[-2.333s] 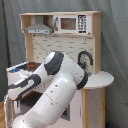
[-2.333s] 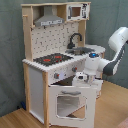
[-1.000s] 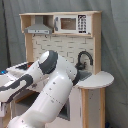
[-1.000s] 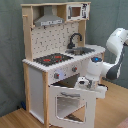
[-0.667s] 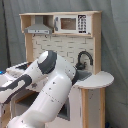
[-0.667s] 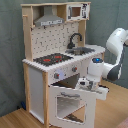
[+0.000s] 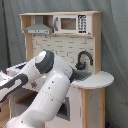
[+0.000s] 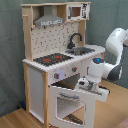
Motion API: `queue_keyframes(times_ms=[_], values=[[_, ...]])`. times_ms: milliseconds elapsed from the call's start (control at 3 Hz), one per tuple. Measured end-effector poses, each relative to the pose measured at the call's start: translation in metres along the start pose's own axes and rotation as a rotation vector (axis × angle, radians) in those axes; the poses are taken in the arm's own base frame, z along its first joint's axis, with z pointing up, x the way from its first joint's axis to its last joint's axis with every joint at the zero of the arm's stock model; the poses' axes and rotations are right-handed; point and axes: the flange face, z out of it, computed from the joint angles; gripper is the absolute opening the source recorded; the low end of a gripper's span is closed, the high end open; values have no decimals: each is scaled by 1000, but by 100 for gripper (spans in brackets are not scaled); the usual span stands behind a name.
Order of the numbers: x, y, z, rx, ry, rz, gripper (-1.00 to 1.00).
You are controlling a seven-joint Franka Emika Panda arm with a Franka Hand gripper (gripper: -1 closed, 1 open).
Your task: Play with the kitchen
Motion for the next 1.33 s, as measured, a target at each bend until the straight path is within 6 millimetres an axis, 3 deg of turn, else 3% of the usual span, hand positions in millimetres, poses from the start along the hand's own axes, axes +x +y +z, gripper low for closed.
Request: queue_keyframes(times_ms=[1000, 1333], values=[[37, -32, 11, -42, -27, 26, -100], [35, -51, 2, -78, -65, 51, -100]])
